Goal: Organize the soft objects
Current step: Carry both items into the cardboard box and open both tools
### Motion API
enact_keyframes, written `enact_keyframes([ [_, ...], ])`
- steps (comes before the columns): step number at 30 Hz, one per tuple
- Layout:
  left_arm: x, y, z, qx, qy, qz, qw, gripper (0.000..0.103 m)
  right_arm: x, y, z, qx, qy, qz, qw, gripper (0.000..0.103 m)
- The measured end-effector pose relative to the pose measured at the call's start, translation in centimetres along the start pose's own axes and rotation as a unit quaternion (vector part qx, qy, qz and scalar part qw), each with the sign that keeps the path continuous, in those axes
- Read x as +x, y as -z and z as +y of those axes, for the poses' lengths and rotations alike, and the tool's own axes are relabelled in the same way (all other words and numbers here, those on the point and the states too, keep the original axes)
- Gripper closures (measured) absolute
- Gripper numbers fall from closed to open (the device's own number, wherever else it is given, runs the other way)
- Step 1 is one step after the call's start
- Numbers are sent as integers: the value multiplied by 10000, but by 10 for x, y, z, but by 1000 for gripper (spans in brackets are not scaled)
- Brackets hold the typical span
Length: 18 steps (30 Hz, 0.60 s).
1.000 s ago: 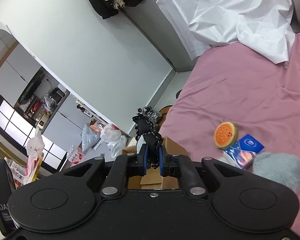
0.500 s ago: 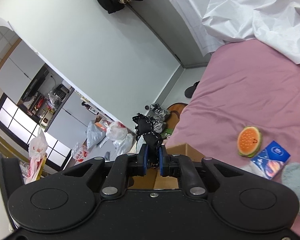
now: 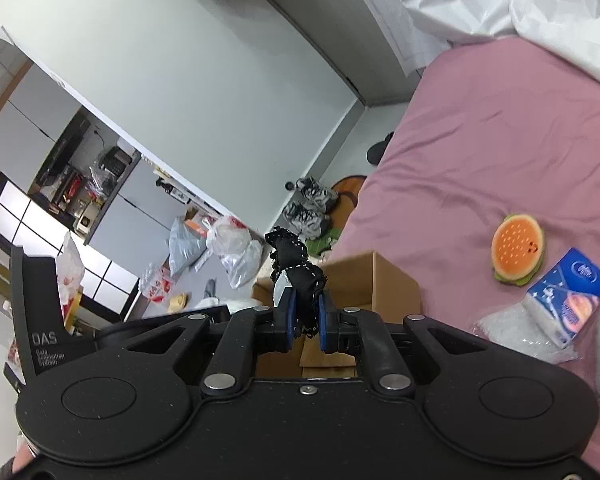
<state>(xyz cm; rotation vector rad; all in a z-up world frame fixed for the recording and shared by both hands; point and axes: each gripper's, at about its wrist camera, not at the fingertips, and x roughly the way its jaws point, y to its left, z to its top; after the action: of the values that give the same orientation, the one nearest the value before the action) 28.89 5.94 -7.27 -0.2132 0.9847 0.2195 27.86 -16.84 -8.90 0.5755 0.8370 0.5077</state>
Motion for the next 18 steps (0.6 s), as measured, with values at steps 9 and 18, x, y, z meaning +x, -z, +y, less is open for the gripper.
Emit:
enact_keyframes([
  [9, -1, -4, 9, -87, -71, 42, 9999, 42, 12, 2, -1, -7, 45, 163, 9999, 91],
  [18, -13, -5, 9, 47, -159, 92, 9998, 33, 12, 0, -4, 165, 101, 77, 9998, 51],
])
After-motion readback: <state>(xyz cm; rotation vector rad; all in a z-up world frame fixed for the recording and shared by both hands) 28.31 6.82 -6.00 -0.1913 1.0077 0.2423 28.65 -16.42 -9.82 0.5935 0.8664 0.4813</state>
